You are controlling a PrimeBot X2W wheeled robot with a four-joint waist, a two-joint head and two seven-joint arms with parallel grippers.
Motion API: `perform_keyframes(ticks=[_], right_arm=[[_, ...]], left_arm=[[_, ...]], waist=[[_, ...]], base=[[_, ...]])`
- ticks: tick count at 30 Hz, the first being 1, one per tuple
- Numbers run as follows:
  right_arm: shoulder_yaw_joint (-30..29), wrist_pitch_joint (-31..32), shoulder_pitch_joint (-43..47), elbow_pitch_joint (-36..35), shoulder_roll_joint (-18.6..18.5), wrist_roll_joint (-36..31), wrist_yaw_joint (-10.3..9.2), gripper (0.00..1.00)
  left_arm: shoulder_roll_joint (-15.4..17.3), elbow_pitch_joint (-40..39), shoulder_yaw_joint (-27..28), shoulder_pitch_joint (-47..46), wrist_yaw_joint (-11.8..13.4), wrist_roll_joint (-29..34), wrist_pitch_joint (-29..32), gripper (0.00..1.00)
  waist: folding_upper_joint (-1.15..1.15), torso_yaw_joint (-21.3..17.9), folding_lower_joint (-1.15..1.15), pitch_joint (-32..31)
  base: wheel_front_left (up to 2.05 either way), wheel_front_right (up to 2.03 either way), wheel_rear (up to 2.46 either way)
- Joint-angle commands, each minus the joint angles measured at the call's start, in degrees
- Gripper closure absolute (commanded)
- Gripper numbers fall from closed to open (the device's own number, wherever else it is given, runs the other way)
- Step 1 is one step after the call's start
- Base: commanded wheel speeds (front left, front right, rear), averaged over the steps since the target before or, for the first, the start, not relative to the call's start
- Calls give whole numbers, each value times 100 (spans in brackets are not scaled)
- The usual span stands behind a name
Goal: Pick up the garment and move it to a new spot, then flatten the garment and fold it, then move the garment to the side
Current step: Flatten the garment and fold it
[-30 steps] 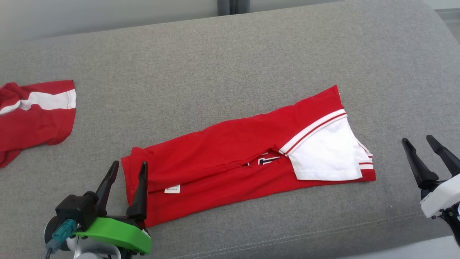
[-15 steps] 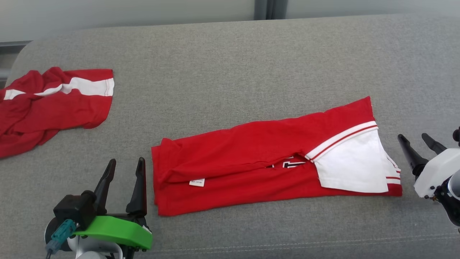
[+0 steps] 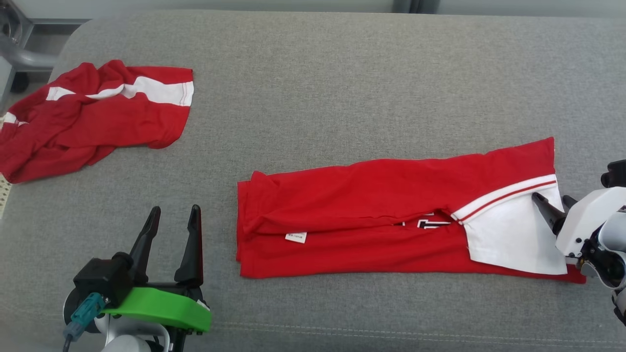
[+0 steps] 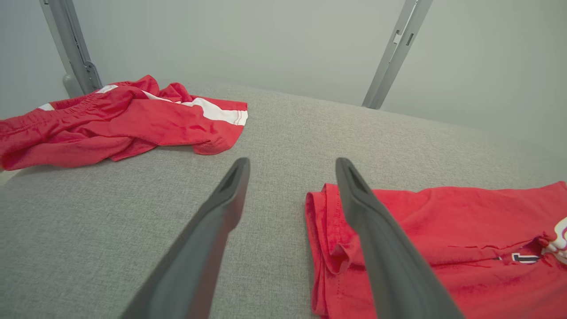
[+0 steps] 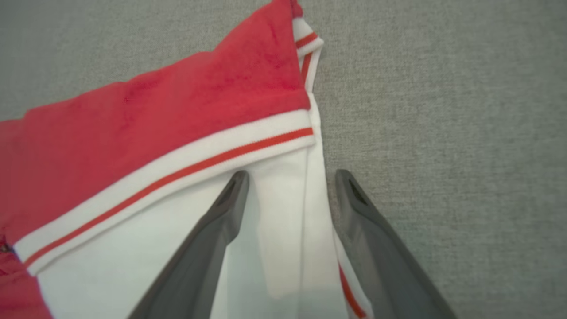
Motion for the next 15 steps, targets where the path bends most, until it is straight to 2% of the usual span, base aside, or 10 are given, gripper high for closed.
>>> perform_keyframes(ticks=[1, 6, 11, 12, 13, 14, 15], right_arm=[[40, 38, -119, 183, -35, 39, 0, 0], [188, 228, -205, 487, 103, 395, 1, 0], [524, 411, -168, 301, 147, 711, 18, 0], [624, 427, -167, 251, 106, 717, 20, 6], [718, 413, -168, 228, 57, 686, 21, 20], [796, 373, -180, 222, 7, 619, 20, 54], [796, 373, -180, 222, 7, 619, 20, 54]], left_arm=[[-23, -19, 13, -61, -1, 61, -30, 0], [-34, -22, 56, -43, -19, 37, -39, 0], [-55, -29, 88, -39, -23, 53, -46, 0], [-60, -31, 96, -40, -26, 55, -47, 0], [-64, -32, 102, -41, -29, 57, -48, 0], [-69, -34, 106, -45, -35, 58, -50, 0], [-69, -34, 106, -45, -35, 58, -50, 0]], waist=[[0, 116, 0, 70], [0, 224, 0, 111], [0, 251, 0, 134], [0, 249, 0, 137], [0, 246, 0, 139], [0, 240, 0, 139], [0, 240, 0, 139]], base=[[0, 0, 0], [0, 0, 0], [0, 0, 0], [0, 0, 0], [0, 0, 0], [0, 0, 0], [0, 0, 0]])
